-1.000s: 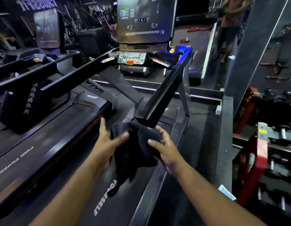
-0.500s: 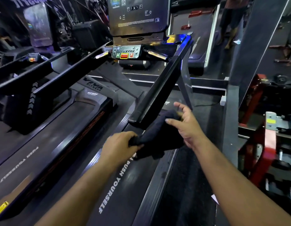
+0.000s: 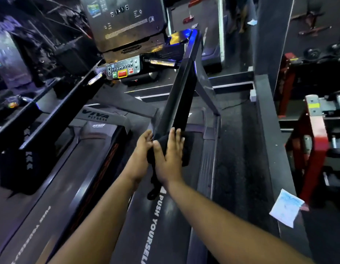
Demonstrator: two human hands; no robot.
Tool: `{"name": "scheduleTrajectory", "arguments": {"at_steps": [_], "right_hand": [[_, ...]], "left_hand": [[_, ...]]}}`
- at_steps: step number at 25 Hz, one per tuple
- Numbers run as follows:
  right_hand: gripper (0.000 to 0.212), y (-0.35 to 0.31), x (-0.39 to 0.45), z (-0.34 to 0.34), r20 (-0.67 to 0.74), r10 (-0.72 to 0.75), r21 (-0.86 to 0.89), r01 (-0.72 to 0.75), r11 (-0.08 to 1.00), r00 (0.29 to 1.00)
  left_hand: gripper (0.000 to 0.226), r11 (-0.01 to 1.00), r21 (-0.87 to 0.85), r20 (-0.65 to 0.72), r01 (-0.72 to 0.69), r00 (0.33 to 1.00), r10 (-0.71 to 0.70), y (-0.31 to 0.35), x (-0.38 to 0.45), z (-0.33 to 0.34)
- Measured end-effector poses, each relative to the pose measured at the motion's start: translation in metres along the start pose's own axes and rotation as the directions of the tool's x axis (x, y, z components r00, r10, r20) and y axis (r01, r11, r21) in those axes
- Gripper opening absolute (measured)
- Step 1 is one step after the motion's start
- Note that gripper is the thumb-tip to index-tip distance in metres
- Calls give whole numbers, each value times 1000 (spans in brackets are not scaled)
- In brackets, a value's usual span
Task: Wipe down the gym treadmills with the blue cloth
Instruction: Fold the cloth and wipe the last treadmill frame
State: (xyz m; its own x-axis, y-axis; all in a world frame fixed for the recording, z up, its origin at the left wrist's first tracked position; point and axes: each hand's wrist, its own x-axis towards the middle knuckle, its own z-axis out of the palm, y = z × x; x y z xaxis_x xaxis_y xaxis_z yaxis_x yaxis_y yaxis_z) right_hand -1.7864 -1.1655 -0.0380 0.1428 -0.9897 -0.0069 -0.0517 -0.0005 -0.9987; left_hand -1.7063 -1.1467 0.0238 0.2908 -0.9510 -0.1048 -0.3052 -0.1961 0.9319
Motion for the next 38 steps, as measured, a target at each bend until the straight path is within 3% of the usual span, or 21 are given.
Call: {"name": "scheduleTrajectory", "arguments": {"at_steps": [1, 3, 5, 6, 7, 8, 9, 10, 11, 12, 15, 20, 22, 26, 27, 29, 32, 36, 38], "right_hand": [[75, -4, 8, -4, 29, -48, -73, 50, 996, 998], [70, -11, 21, -17, 146, -287, -207, 313, 927, 947], [70, -11, 34, -33, 295, -461, -179, 522, 834, 837], [73, -5, 41, -40, 310, -490, -183, 557, 810, 815], [81, 1, 48, -43, 256, -469, -221, 523, 823, 845], [95, 6, 55, -45, 138, -354, -242, 378, 893, 925], [109, 7, 62, -46, 16, -134, -189, 134, 973, 991], [115, 4, 64, -43, -26, 119, -79, -120, 990, 993], [113, 1, 60, -35, 4, 259, 18, -259, 966, 966], [105, -3, 51, -26, 29, 267, 49, -268, 962, 963], [84, -10, 35, -13, -7, 21, 61, -21, 998, 1000], [65, -34, 144, -38, 138, -144, -332, 183, 925, 980], [65, -37, 132, -40, 165, -213, -390, 262, 883, 963], [66, 5, 47, -31, 278, -486, -188, 543, 818, 828], [68, 11, 59, -33, 265, -489, -189, 542, 819, 831], [78, -3, 110, -39, 179, -353, -213, 387, 897, 918], [82, -4, 123, -36, 22, -95, -9, 95, 995, 995], [73, 42, 25, -7, -19, -225, 223, 224, 949, 974], [69, 51, 44, -9, -48, -165, 310, 171, 935, 985]], "left_hand": [[60, 995, -99, -9, 4, 1000, -5, -1, 8, 0], [60, 971, -238, -54, -29, 998, 17, 4, 20, 8], [56, 946, -316, -120, -73, 992, 36, 5, 25, 18], [52, 946, -312, -163, -91, 986, 41, 4, 24, 21], [50, 951, -286, -185, -115, 981, 63, 3, 25, 24], [53, 965, -229, -172, -130, 981, 91, 0, 28, 24], [59, 977, -167, -135, -131, 985, 109, -3, 32, 24], [66, 986, -112, -87, -124, 990, 115, -5, 35, 22], [72, 990, -73, -40, -118, 992, 116, -4, 38, 19], [76, 992, -58, 0, -115, 993, 116, -4, 40, 17], [78, 980, -140, -5, -141, 990, 141, -11, 47, 18], [87, 976, -70, -85, -206, 976, 199, -14, 51, 19], [86, 976, -69, -135, -207, 971, 196, -14, 47, 20], [85, 948, -206, -207, -241, 958, 198, -18, 43, 17], [85, 953, -204, -195, -226, 963, 186, -18, 45, 18], [80, 973, -108, -130, -202, 974, 187, -20, 51, 17], [73, 985, 80, -32, -151, 988, 153, -24, 57, 16], [65, 980, 153, 57, -124, 991, 117, -20, 59, 15], [74, 960, 243, 58, -137, 990, 127, -13, 56, 18]]}}
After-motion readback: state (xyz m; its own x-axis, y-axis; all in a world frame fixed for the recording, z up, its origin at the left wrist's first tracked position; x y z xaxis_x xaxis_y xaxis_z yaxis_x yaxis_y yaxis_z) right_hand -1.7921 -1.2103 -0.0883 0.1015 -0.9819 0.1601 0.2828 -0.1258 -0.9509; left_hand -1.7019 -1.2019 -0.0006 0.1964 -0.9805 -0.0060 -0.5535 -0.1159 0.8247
